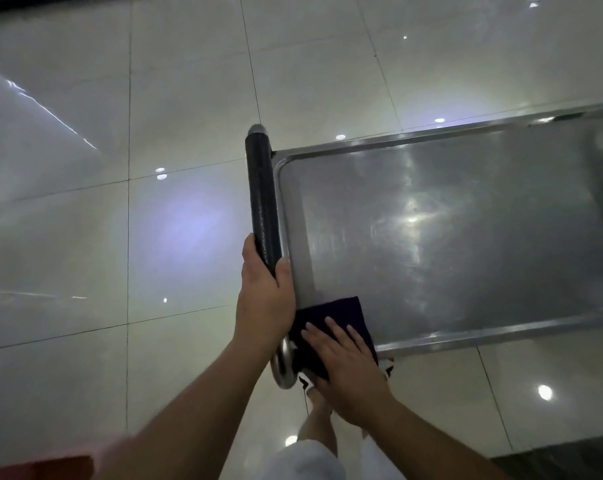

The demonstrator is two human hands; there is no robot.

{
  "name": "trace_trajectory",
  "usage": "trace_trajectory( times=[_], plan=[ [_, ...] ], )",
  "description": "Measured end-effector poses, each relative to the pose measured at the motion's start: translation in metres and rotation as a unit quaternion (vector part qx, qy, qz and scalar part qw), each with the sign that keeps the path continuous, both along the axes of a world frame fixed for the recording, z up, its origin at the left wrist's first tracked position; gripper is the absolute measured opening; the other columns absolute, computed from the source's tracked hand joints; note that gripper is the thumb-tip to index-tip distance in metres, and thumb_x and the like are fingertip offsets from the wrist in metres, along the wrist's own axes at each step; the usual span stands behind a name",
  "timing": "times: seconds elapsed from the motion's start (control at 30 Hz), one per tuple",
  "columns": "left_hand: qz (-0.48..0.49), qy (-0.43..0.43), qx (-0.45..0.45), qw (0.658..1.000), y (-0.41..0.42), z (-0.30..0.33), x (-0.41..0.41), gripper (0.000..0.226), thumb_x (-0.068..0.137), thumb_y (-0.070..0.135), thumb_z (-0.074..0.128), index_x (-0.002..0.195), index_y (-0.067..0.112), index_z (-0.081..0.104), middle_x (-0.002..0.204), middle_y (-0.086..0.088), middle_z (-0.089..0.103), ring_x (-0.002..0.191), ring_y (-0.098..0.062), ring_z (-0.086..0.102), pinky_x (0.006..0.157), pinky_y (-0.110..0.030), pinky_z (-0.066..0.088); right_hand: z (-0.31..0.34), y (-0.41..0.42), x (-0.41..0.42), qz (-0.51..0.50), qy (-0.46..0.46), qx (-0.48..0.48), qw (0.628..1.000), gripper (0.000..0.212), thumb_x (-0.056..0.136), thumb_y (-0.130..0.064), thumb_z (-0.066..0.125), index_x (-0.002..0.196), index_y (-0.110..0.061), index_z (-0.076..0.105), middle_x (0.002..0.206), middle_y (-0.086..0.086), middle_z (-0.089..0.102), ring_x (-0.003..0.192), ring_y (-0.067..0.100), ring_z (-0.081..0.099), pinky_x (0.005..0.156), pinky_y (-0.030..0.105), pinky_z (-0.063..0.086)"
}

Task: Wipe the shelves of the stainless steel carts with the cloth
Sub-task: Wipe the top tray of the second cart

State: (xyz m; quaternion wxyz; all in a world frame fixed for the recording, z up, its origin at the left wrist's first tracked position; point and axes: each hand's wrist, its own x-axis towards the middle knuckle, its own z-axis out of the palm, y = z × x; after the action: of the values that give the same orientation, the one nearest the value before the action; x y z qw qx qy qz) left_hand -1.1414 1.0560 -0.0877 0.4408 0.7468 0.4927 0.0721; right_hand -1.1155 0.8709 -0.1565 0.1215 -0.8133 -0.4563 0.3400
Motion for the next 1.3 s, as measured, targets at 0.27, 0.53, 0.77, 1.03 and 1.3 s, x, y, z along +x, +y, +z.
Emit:
trace_trajectory(
  times=[0.27, 0.53, 0.77, 1.03, 1.3],
  plan=[
    [0.003, -0.023, 0.024, 0.999, -0.001, -0.008, 0.000, 0.054, 0.108, 0.048, 0.040, 0.154, 0.047, 0.013, 0.136, 0.000, 0.057, 0.105, -0.021, 0.068, 0.085, -0.047, 0.063, -0.031, 0.023, 0.018, 0.124, -0.030, 0.031, 0.991, 0.058, 0.106, -0.063, 0.012, 0.160, -0.046, 0.003, 0.167, -0.024, 0.000, 0.153, 0.007, -0.021, 0.123, 0.044, -0.014],
    [0.008, -0.010, 0.017, 1.000, -0.002, -0.009, 0.002, 0.059, 0.107, 0.047, 0.043, 0.154, 0.053, 0.008, 0.147, 0.009, 0.051, 0.115, -0.020, 0.067, 0.093, -0.043, 0.062, -0.040, 0.179, 0.145, 0.037, -0.122, 0.038, 0.991, 0.066, 0.101, -0.066, 0.014, 0.161, -0.042, 0.005, 0.170, -0.016, 0.004, 0.157, 0.018, -0.008, 0.126, 0.054, 0.000],
    [0.018, -0.002, 0.014, 1.000, 0.006, -0.012, 0.007, 0.061, 0.104, 0.049, 0.042, 0.154, 0.055, 0.007, 0.153, 0.011, 0.049, 0.125, -0.021, 0.063, 0.100, -0.048, 0.057, -0.048, 0.301, 0.255, -0.065, -0.170, 0.010, 0.983, 0.069, 0.102, -0.063, 0.017, 0.163, -0.033, 0.007, 0.172, -0.005, -0.001, 0.157, 0.029, -0.011, 0.123, 0.057, -0.008],
    [0.006, 0.020, 0.010, 1.000, 0.008, -0.007, 0.012, 0.060, 0.103, 0.047, 0.041, 0.153, 0.052, 0.008, 0.143, 0.004, 0.055, 0.113, -0.023, 0.067, 0.090, -0.047, 0.062, -0.042, 0.219, 0.172, 0.056, -0.124, 0.048, 0.990, 0.064, 0.101, -0.063, 0.020, 0.161, -0.041, 0.011, 0.171, -0.011, 0.006, 0.157, 0.026, -0.006, 0.124, 0.059, 0.000],
    [0.029, 0.026, 0.000, 0.999, 0.003, -0.002, 0.013, 0.063, 0.095, 0.062, 0.036, 0.151, 0.058, 0.007, 0.145, 0.007, 0.056, 0.115, -0.016, 0.067, 0.094, -0.041, 0.061, -0.048, 0.050, 0.059, 0.230, -0.035, 0.084, 0.969, 0.064, 0.105, -0.058, 0.034, 0.160, -0.049, 0.001, 0.169, -0.023, 0.004, 0.157, 0.015, -0.008, 0.121, 0.051, 0.002]
  ],
)
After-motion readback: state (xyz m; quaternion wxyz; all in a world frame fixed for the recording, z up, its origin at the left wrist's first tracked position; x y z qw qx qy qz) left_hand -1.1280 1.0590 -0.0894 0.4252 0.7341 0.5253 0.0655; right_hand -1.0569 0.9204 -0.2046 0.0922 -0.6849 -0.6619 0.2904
